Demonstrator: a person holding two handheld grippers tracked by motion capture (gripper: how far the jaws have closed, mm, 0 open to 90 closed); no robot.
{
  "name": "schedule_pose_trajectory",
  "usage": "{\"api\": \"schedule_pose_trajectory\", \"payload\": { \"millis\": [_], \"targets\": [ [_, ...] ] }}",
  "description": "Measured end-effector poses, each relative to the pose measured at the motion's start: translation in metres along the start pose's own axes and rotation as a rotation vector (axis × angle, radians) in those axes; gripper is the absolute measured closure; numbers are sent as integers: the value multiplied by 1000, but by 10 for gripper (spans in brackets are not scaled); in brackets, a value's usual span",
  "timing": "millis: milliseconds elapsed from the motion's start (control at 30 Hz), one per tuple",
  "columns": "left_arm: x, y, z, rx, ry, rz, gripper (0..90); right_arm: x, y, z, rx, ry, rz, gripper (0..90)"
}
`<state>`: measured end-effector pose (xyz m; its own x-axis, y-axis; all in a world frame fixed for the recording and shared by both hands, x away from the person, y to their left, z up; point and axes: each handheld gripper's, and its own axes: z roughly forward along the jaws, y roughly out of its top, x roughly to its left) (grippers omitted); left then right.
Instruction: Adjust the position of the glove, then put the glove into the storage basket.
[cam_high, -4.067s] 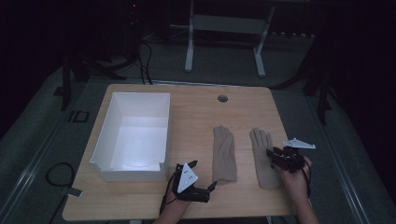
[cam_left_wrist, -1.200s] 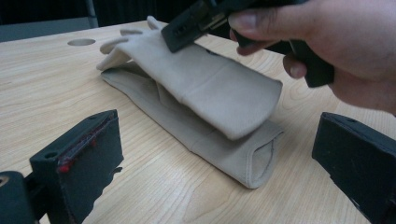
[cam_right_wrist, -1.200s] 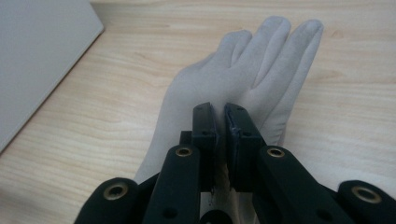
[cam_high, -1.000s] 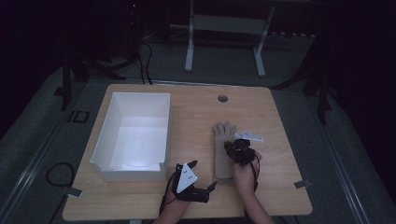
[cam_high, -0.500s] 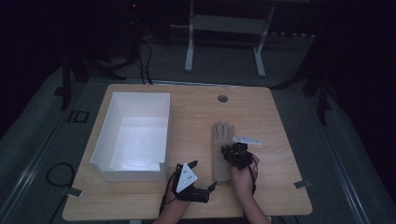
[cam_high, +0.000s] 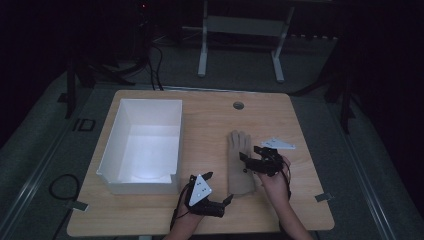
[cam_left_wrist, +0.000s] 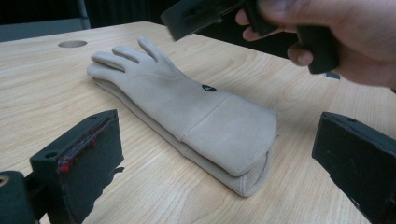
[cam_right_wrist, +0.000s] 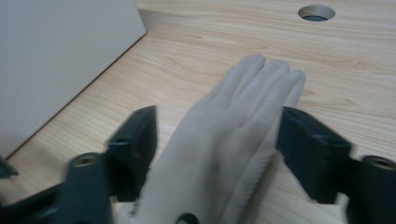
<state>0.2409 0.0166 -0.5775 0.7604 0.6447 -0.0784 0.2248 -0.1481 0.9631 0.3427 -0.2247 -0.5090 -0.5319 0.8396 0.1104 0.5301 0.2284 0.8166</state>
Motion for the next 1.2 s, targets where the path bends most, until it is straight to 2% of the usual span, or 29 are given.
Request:
{"api": "schedule_pose_trajectory", "payload": {
  "millis": [100, 200, 233, 267, 333, 400, 467, 533, 600, 667, 700, 733, 767, 800, 833, 867, 900, 1000, 1067, 1200],
  "targets": [
    [2, 1, 3, 34, -57, 5, 20, -8, -4, -7, -34, 17, -9, 280],
    [2, 2, 3, 68, -97, -20, 21, -15, -8, -11, -39, 53, -7, 178],
    [1, 2, 4, 75, -108, -28, 20, -17, -9, -12, -38, 65, -16, 180],
    [0, 2, 4, 70, -108, -19, 20, -18, -10, -12, -37, 79, -28, 174],
    [-3, 5, 4, 71, -115, -1, 40, -20, -12, -15, -46, 69, -56, 166],
    [-3, 8, 6, 79, -142, -8, 40, -22, -14, -17, -53, 63, -93, 161],
    [-3, 10, 7, 96, -153, -17, 38, -26, -16, -21, -72, 76, -111, 161],
    [-1, 12, 9, 129, -173, -19, 36, -31, -15, -23, -69, 92, -122, 161],
    [-1, 13, 9, 138, -175, -17, 37, -35, -14, -24, -58, 102, -138, 153],
    [0, 15, 10, 157, -165, 1, 41, -37, -14, -25, -52, 92, -147, 153],
    [1, 16, 10, 162, -162, 9, 44, -40, -13, -26, -47, 105, -148, 149],
    [1, 18, 11, 174, -159, 20, 54, -42, -11, -28, -31, 102, -135, 139],
    [2, 20, 11, 182, -173, 50, 60, -43, -10, -28, -22, 115, -125, 135],
    [2, 20, 11, 182, -173, 50, 62, -43, -10, -28, -22, 115, -125, 135],
    [3, 22, 13, 187, -190, 68, 62, -44, -9, -28, -24, 113, -119, 125],
    [3, 23, 15, 197, -191, 78, 66, -43, -7, -28, -25, 86, -111, 124],
    [3, 24, 17, 204, -188, 91, 82, -42, -6, -28, -14, 94, -112, 112],
    [4, 26, 22, 208, -203, 100, 121, -39, -3, -26, -12, 98, -123, 102],
    [5, 27, 29, 223, -248, 104, 156, -36, 1, -21, -12, 108, -126, 113],
    [5, 31, 37, 229, -259, 128, 186, -39, 11, -13, -34, 127, -95, 151]
  ]
}}
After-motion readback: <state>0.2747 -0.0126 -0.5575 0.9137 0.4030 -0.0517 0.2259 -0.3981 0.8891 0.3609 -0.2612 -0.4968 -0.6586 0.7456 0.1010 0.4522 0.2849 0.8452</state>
